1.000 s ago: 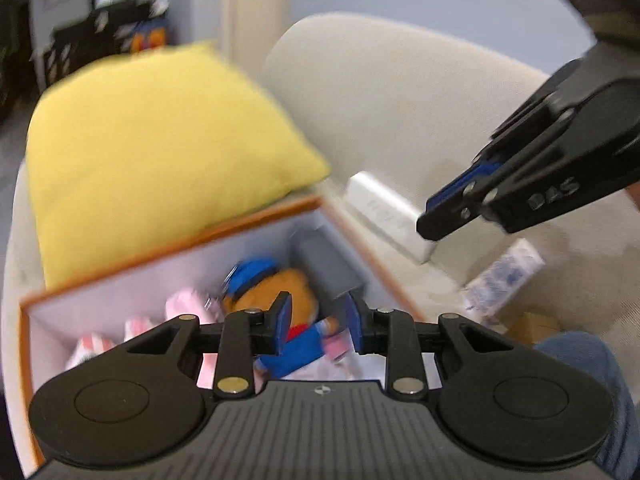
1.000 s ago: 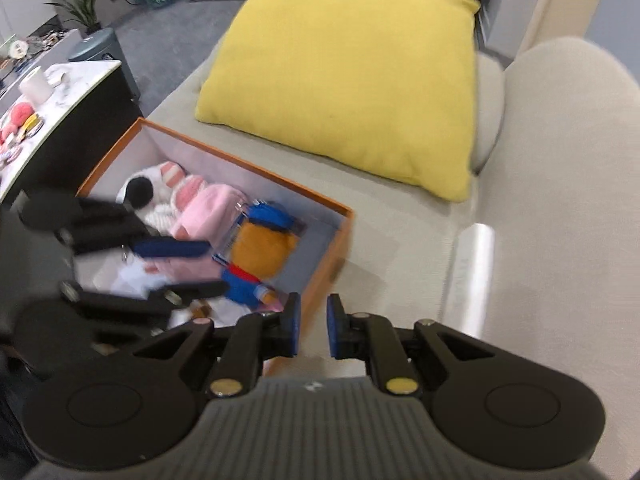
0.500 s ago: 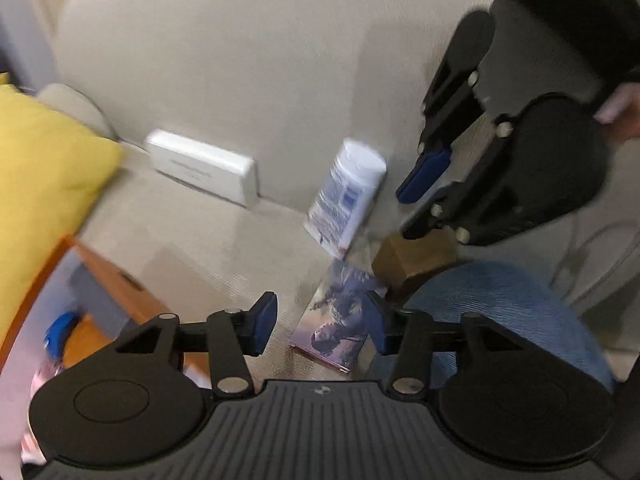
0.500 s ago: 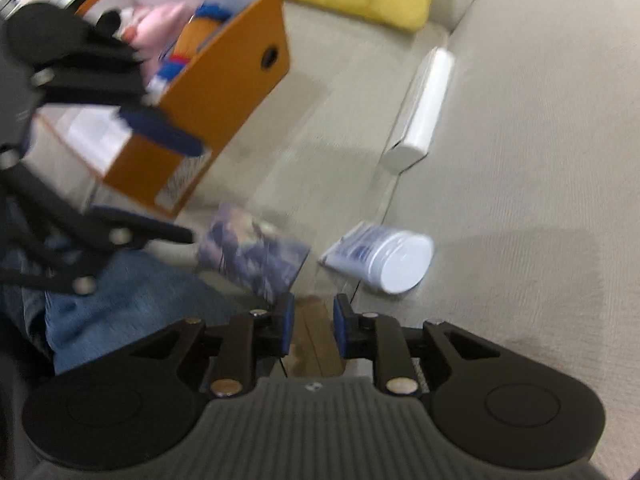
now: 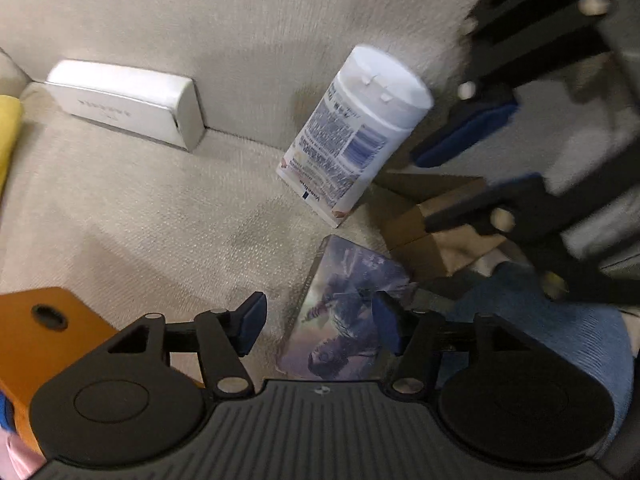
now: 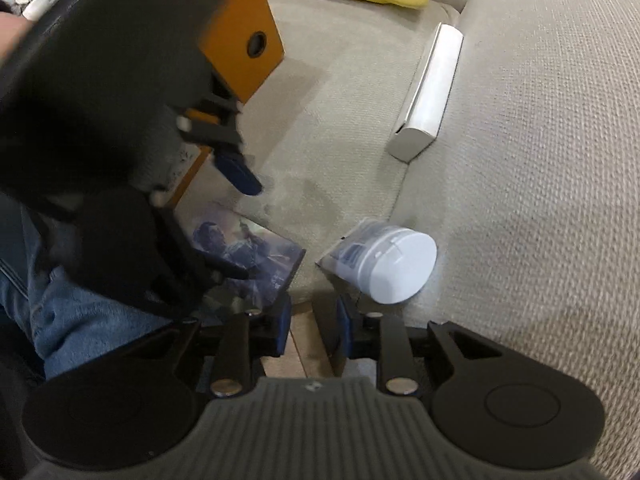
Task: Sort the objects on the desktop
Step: 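Grasp the photo card box with the left tool while the right tool grasps the brown cardboard box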
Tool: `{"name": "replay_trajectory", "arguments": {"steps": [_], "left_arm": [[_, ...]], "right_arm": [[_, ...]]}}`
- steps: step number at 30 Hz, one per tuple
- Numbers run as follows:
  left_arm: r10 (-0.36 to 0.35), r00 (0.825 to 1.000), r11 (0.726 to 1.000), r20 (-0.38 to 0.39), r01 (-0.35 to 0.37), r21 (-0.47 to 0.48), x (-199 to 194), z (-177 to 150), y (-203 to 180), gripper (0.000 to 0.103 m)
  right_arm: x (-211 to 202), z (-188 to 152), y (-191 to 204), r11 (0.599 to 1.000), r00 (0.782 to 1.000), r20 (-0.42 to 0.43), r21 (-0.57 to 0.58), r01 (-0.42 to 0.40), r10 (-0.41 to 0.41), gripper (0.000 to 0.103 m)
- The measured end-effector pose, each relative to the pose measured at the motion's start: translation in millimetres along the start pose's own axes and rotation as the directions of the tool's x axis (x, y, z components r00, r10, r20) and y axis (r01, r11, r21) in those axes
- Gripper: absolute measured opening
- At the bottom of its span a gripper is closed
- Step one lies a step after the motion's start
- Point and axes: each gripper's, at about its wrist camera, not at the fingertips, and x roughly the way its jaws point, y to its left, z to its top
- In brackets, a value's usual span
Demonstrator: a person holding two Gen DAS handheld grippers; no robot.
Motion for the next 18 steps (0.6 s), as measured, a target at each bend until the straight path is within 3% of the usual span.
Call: {"name": "replay_trajectory", "arguments": {"steps": [2, 5, 8, 11, 13, 15, 18], "left_arm": [[-0.008, 0.999, 1.000, -0.040, 0.009, 0.018, 10, 3, 1, 0.075], [-0.083, 0.995, 0.997, -0.059, 0.083, 0.001, 16, 4, 7, 0.077], [-0.149, 0.986, 0.989, -0.076, 0.146, -0.034, 29, 2, 14, 0.091], [-0.151, 0.986, 0.988, -0.077, 0.149, -0.031, 36, -2, 12, 0.094], [-0.137, 0.988, 0.990, -0.074, 0.135, -0.034, 35, -5, 10, 0.093], [-0.147, 0.987, 0.988, -0.062, 0.144, -0.053, 32, -10, 8, 0.080], [-0.113, 0.993, 0.990, -0.032, 0.110, -0.088, 26, -21, 4, 0.074]], "right_arm": [[-2, 1, 2, 1.000, 1.000, 0.005, 0.001, 0.012, -0.012, 0.027], [-2, 2, 3, 1.000, 1.000, 0.010, 0.003, 0.017, -0.017, 0.027], [-1, 2, 5, 1.000, 1.000, 0.010, -0.007, 0.027, -0.027, 0.027], [-1, 2, 7, 1.000, 1.000, 0.010, -0.012, 0.028, -0.027, 0.027], [-1, 2, 7, 0.999, 1.000, 0.010, -0.015, 0.029, -0.028, 0.027], [-1, 2, 9, 0.999, 1.000, 0.010, -0.018, 0.030, -0.030, 0.027], [-3, 2, 10, 0.999, 1.000, 0.005, -0.019, 0.026, -0.026, 0.027]]}}
